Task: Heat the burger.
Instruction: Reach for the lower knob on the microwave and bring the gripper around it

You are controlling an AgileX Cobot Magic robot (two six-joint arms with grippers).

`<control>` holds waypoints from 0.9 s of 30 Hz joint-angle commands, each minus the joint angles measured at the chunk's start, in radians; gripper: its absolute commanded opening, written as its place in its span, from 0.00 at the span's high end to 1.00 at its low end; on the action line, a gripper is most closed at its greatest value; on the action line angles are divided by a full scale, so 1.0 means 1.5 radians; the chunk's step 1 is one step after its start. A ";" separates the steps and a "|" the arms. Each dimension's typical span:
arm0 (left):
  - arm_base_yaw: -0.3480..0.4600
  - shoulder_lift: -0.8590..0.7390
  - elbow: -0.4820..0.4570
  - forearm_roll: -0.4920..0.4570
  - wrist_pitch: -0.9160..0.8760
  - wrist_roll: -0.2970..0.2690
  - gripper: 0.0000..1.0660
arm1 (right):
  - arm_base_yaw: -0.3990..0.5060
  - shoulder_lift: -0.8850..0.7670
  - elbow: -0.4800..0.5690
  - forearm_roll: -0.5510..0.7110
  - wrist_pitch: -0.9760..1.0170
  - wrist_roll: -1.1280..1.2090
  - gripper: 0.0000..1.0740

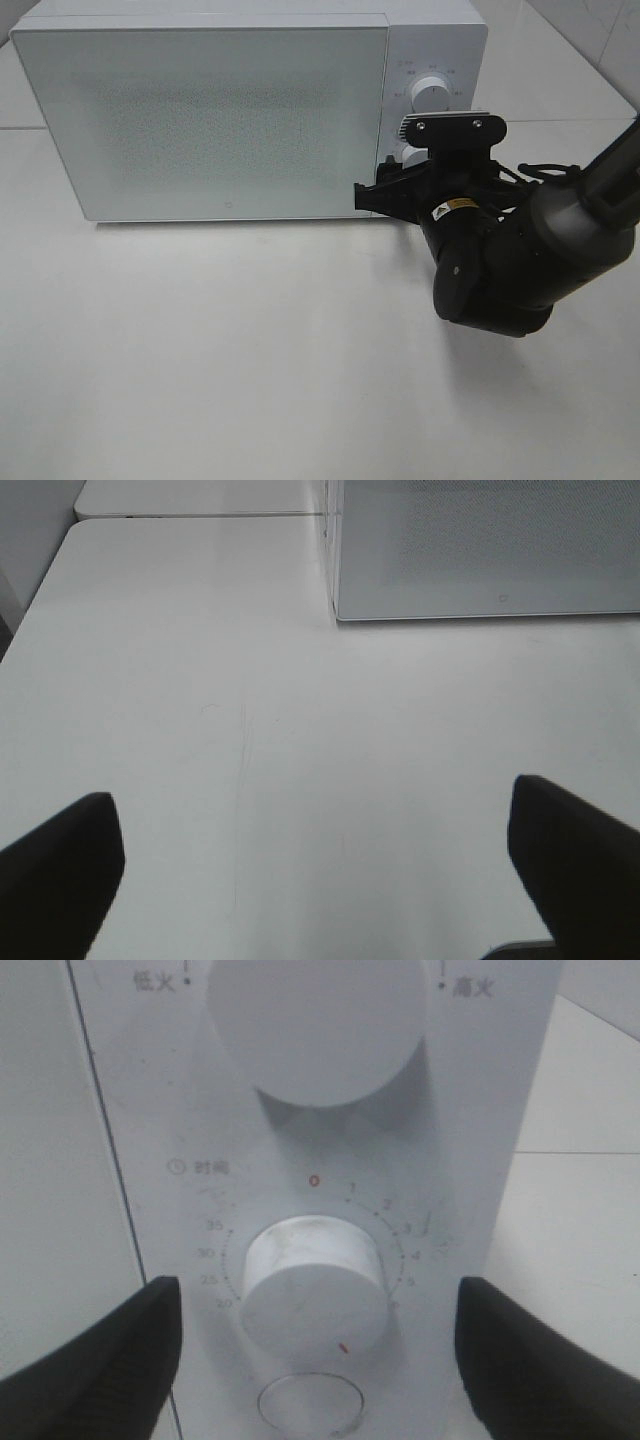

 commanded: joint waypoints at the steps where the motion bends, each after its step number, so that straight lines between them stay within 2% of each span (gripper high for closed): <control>1: 0.001 -0.011 0.001 0.001 -0.011 -0.002 0.07 | -0.003 0.006 -0.017 -0.015 -0.005 0.002 0.31; 27: 0.001 -0.011 0.001 0.001 -0.011 -0.002 0.07 | -0.019 0.016 -0.035 -0.019 -0.023 -0.005 0.32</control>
